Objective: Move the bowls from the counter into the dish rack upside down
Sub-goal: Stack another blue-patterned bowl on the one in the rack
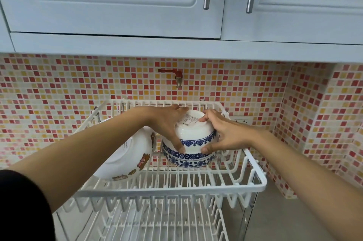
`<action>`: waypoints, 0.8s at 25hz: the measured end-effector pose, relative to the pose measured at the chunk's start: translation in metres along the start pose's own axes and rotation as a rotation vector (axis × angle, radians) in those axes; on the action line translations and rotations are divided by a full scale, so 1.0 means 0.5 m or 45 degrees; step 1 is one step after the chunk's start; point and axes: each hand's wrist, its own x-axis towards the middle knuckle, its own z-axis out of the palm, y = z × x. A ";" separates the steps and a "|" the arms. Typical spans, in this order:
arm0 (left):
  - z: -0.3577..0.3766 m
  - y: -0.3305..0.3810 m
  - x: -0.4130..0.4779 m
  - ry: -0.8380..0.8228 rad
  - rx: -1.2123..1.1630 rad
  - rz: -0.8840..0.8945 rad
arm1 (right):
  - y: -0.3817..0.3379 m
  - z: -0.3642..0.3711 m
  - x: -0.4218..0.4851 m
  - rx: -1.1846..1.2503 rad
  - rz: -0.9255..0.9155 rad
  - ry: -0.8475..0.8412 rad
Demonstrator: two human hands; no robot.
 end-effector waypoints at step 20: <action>-0.047 -0.211 -0.176 0.345 0.106 -0.143 | -0.221 -0.064 0.162 -0.421 -0.009 0.017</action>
